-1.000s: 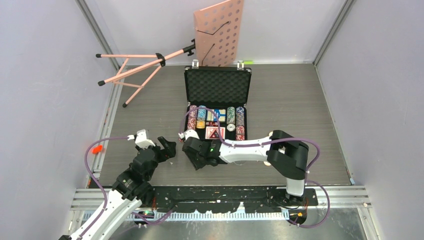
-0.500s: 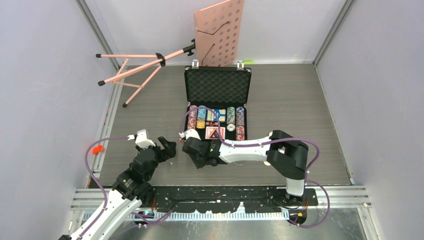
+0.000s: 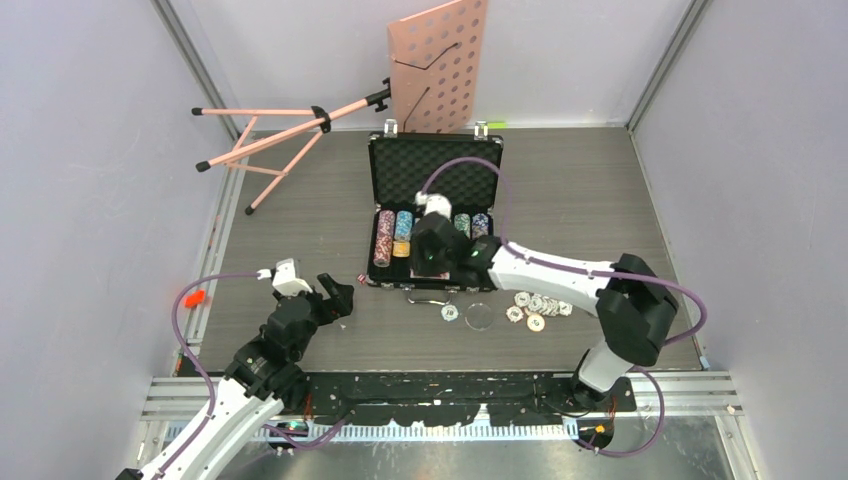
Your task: Pack up texas hold em set
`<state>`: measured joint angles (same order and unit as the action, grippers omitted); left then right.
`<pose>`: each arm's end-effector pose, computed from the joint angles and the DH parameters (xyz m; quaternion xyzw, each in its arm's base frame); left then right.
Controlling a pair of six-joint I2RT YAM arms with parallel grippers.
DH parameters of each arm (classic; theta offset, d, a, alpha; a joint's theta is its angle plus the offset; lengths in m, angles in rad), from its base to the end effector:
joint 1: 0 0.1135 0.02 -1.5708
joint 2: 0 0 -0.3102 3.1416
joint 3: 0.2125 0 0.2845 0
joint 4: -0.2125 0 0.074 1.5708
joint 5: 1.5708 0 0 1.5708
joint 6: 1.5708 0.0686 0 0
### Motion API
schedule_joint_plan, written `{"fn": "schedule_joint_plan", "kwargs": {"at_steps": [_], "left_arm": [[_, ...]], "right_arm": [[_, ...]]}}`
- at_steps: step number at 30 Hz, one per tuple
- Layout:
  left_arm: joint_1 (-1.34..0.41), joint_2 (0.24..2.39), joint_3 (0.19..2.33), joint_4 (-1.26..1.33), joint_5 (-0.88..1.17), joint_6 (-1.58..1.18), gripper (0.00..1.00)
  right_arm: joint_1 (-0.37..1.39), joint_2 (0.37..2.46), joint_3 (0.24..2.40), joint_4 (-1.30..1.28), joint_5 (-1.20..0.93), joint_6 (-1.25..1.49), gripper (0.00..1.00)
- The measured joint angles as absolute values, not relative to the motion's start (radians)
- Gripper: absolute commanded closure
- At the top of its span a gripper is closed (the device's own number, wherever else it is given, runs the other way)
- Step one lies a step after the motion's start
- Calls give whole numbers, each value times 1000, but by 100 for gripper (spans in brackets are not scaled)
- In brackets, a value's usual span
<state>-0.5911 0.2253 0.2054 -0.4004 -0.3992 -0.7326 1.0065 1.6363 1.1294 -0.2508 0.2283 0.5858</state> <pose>0.1163 -0.0459 0.1813 -0.1657 0.8127 -0.1965 0.5229 0.2350 0.3422 0.2437 -0.1465 0.9018 0.2076 0.3496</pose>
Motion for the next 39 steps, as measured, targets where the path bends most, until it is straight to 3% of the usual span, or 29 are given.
{"fn": "schedule_joint_plan", "kwargs": {"at_steps": [15, 39], "left_arm": [[-591, 240, 205, -393, -392, -729, 17], [-591, 252, 205, -392, -391, -726, 17]], "right_arm": [[763, 1660, 1129, -294, 320, 640, 89], [751, 1842, 1191, -276, 336, 657, 91]]}}
